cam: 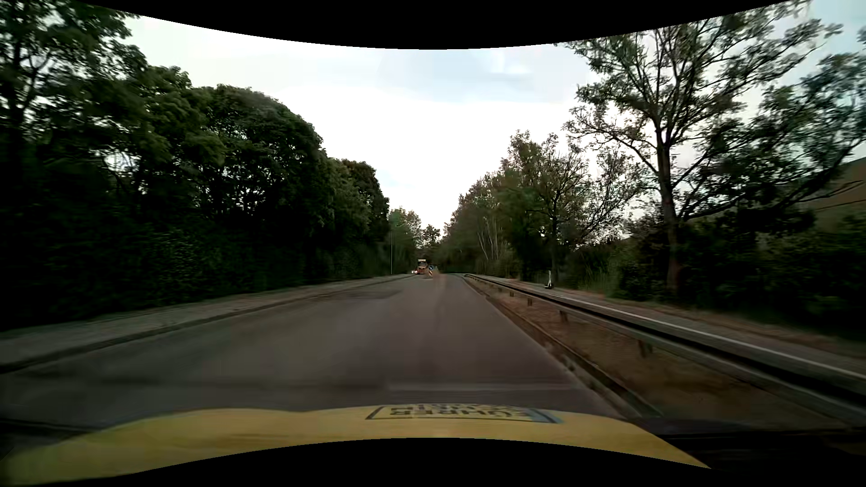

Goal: Follow the waypoints while adhering to traffic rules and regulations

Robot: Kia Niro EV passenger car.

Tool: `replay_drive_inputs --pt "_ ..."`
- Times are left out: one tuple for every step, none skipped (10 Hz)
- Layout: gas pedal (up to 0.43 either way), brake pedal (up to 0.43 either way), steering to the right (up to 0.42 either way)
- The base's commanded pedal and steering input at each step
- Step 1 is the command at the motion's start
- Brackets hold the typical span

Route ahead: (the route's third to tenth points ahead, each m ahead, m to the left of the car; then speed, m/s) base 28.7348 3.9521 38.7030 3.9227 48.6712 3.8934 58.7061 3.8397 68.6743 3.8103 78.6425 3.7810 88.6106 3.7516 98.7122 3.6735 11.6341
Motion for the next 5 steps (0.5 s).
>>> replay_drive_inputs --pt "0.087 0.0 0.004" --pt "0.087 0.0 0.004" --pt "0.087 0.0 0.005" --pt "0.087 0.0 0.004" --pt "0.087 0.0 0.004"
